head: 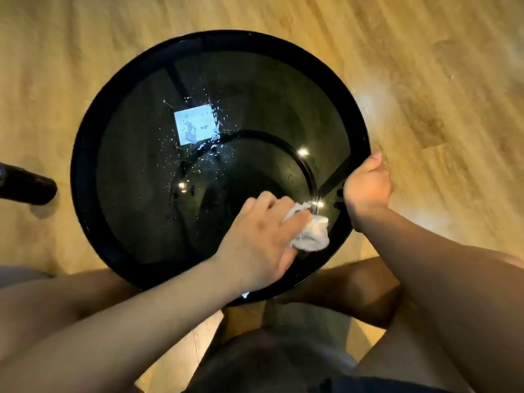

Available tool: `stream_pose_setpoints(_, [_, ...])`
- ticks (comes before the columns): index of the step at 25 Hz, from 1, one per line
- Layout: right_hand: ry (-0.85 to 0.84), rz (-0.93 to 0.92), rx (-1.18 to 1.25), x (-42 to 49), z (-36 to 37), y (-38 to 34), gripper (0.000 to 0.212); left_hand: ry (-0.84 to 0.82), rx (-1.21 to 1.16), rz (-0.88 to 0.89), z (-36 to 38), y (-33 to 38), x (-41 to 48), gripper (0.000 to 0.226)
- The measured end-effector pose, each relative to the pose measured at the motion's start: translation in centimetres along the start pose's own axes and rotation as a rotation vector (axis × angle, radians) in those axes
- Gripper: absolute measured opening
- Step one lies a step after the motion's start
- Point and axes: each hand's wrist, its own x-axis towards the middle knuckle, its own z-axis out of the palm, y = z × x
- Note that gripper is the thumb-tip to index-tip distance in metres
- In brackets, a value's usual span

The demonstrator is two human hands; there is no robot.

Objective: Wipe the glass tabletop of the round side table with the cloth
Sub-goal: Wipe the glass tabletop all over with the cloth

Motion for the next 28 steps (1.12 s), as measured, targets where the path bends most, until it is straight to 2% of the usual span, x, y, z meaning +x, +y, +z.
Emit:
stream_pose_setpoints(3, [-0.013,-0.006,0.019,-0.8,-0.2,-0.4,0.058,-0.076,-0.062,-0.078,-0.4,2.0,-6.4,0.049])
stream_pose_setpoints(6, [-0.06,0.002,-0.026,-1.5,-1.3,0.1,0.055,-0.102,-0.161,-0.196,-1.8,2.7,-8.0,0.073])
stream_pose_setpoints(7, [-0.072,-0.065,-0.09,-1.7,-1.9,0.1,0.051,-0.092,-0.19,-0.268,-2.5,2.2,-8.7,0.081])
stream_pose_setpoints(9, [-0.074,-0.346,-0.214,-4.2,-3.4,0.4,0.049,-0.028,-0.222,-0.484,-3.7,0.2,-11.2,0.087])
stream_pose_setpoints(10, [-0.116,-0.533,-0.187,-6.8,-3.7,1.2,0.051,0.002,-0.185,-0.619,-4.1,-1.1,-12.7,0.089])
stream_pose_setpoints(12, [-0.323,-0.915,-0.244,-14.0,-3.9,3.6,0.058,-0.026,-0.109,-0.871,-4.0,-2.8,-14.6,0.095])
stream_pose_setpoints(13, [-0.397,-1.105,-0.428,-17.7,-3.8,5.1,0.06,-0.064,-0.124,-0.937,-3.7,-2.9,-15.1,0.101])
stream_pose_setpoints(14, [-0.391,-1.291,-0.63,-18.8,-3.4,6.5,0.058,-0.103,-0.152,-0.965,-3.3,-2.8,-15.5,0.109])
stream_pose_setpoints(15, [-0.364,-1.402,-0.742,-17.9,-3.3,6.6,0.052,-0.142,-0.176,-0.98,-2.9,-2.6,-15.9,0.115])
stream_pose_setpoints(16, [-0.326,-1.381,-0.761,-15.8,-3.2,5.9,0.046,-0.163,-0.205,-0.991,-2.7,-2.5,-16.4,0.119])
stream_pose_setpoints(18, [-0.212,-1.081,-0.662,-11.6,-3.7,4.0,0.04,-0.17,-0.284,-0.998,-3.0,-3.0,-17.4,0.121])
stream_pose_setpoints(19, [-0.154,-0.896,-0.579,-11.3,-3.6,3.2,0.04,-0.168,-0.297,-0.979,-3.1,-3.3,-17.7,0.12])
stream_pose_setpoints(20, [-0.115,-0.788,-0.561,-12.6,-2.9,3.0,0.041,-0.16,-0.284,-0.954,-3.1,-3.6,-17.6,0.118])
stream_pose_setpoints(21, [-0.136,-0.792,-0.583,-15.3,-1.4,3.2,0.042,-0.141,-0.258,-0.93,-3.2,-3.9,-17.4,0.116])
stream_pose_setpoints(23, [-0.3,-1.032,-0.652,-21.7,1.0,4.6,0.046,-0.121,-0.201,-0.879,-3.1,-4.4,-16.7,0.115])
stream_pose_setpoints(25, [-0.419,-1.219,-0.689,-22.2,1.0,4.7,0.048,-0.124,-0.17,-0.851,-2.8,-4.6,-16.3,0.118])
stream_pose_setpoints(26, [-0.398,-1.192,-0.704,-20.0,0.1,4.0,0.049,-0.112,-0.166,-0.855,-2.7,-4.6,-16.2,0.12])
stream_pose_setpoints(28, [-0.225,-0.946,-0.751,-13.8,-2.1,2.5,0.049,-0.056,-0.219,-0.923,-2.7,-4.3,-16.3,0.131])
